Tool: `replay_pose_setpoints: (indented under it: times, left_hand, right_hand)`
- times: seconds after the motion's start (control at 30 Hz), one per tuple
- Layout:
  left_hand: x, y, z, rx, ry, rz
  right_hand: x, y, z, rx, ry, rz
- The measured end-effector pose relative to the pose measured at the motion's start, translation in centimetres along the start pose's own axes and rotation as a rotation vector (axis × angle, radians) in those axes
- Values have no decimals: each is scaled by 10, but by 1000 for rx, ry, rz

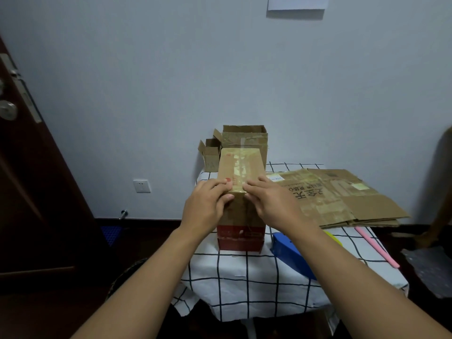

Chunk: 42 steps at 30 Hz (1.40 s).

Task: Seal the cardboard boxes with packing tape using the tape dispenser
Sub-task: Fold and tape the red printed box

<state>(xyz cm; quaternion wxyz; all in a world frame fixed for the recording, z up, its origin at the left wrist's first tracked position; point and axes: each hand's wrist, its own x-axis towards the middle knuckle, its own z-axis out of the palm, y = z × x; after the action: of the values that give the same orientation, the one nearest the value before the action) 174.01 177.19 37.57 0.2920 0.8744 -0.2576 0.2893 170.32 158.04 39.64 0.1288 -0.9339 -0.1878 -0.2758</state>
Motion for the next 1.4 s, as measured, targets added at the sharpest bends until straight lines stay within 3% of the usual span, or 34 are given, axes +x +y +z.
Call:
replay_pose_setpoints:
  times: [0.13, 0.3, 0.43, 0.5, 0.57, 0.63, 0.7, 0.97, 1.17, 1.3, 1.4]
  left_hand:
    - [3, -2, -5, 116, -68, 52]
    - [7, 7, -1, 175, -35, 55]
    - [7, 3, -1, 156, -154, -12]
    - [13, 0, -8, -33, -216, -221]
    - [25, 0, -14, -292, -236, -536]
    - [38, 3, -17, -455, -359, -738]
    - [44, 4, -17, -522, -413, -750]
    - [47, -6, -26, -819, -189, -539]
    - [42, 4, -31, -1057, -145, -699]
    - [40, 5, -31, -1023, -189, -694]
    - [41, 4, -33, -1129, -197, -648]
  right_hand:
    - [2, 8, 3, 55, -111, 65]
    - [-8, 10, 14, 175, -43, 169]
    - [-10, 7, 12, 328, -17, 252]
    - [-13, 7, 8, 605, -4, 477]
    - [-13, 6, 8, 852, -33, 747]
    - [-5, 4, 10, 966, -122, 867]
    - [4, 0, 10, 1001, -135, 856]
    - [25, 10, -5, 1227, -5, 701]
    - [25, 16, -6, 1479, 102, 835]
    - [20, 17, -1, 1440, -27, 780]
    - [17, 19, 0, 1473, -68, 709]
